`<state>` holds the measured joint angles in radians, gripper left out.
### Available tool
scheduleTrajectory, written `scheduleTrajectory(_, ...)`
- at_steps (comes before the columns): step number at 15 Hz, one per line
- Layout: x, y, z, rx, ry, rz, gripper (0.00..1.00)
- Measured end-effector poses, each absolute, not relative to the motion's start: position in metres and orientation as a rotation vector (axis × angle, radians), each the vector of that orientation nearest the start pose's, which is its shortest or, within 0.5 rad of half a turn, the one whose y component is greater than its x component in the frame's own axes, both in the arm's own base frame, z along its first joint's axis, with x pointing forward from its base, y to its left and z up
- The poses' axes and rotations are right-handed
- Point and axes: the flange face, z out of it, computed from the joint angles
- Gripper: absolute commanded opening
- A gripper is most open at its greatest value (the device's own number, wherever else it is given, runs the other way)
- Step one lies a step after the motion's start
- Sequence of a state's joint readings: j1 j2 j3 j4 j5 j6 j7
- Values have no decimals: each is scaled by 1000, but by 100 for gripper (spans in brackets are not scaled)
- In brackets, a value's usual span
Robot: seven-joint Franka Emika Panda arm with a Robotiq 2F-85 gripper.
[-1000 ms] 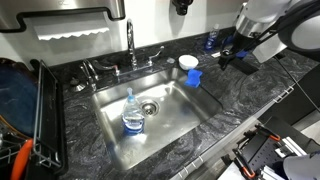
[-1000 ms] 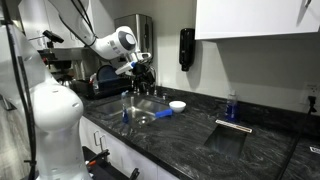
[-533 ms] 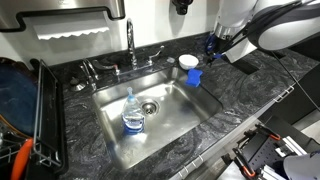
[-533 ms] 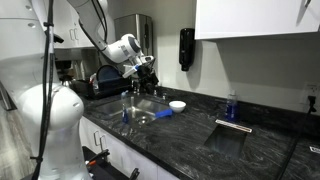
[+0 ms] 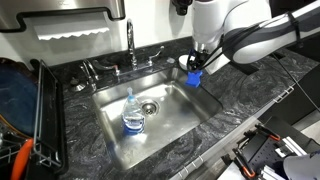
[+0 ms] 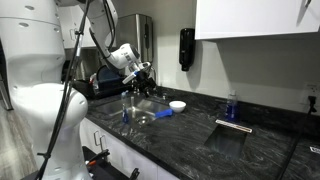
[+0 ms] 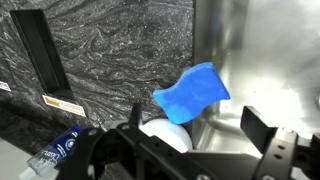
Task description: Move the sponge the sponge to the right
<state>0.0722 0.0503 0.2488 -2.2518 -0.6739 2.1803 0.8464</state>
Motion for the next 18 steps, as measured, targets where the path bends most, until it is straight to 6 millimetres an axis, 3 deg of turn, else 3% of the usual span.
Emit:
scheduleTrajectory(8,505,145,336,-3614,168,-343,100)
scheduleTrajectory(13,510,183,328,-3616,-13,-407,100)
scheduleTrajectory(18,532,213,305,-3659,-276,-514,100)
